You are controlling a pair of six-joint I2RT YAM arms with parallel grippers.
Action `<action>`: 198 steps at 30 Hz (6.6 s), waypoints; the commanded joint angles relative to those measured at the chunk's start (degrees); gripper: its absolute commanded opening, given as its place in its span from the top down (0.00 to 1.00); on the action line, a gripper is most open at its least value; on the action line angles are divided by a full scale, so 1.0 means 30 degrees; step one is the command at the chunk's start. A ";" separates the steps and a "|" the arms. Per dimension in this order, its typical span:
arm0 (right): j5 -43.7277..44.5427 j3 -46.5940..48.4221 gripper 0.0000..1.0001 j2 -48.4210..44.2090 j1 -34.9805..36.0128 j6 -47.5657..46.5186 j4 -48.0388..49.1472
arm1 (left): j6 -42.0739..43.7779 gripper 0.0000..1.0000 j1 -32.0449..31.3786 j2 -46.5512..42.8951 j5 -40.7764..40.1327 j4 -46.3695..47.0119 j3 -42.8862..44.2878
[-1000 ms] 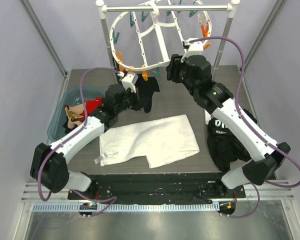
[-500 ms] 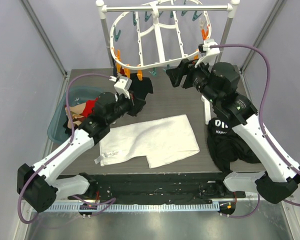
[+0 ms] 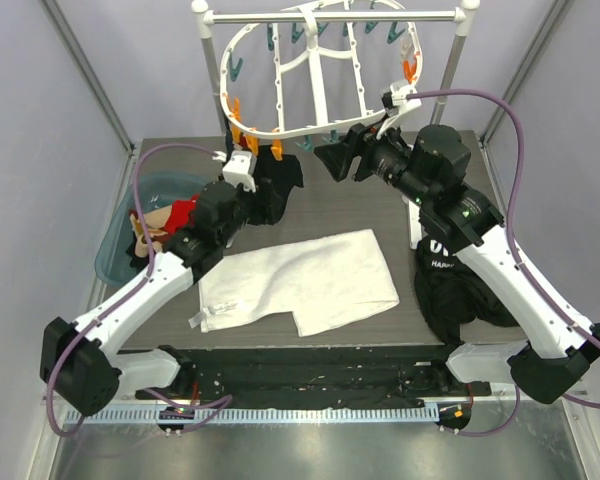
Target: Remove the socks clipped to the hanger
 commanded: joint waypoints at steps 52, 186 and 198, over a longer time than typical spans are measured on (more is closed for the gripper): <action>-0.1837 0.2458 0.36 0.3901 0.1606 0.2332 0.2366 | -0.1528 1.00 0.1432 -0.0424 1.0967 -0.1893 0.1676; 0.7830 -1.1283 0.25 0.3601 0.5795 -0.2060 1.8916 | -0.2053 0.00 0.8258 -0.2532 0.2913 -0.8251 0.2204; 1.1280 -0.5461 0.20 1.1457 0.6469 -0.4141 2.2027 | -0.2787 0.00 0.8229 -0.3647 0.1563 -0.8458 0.1735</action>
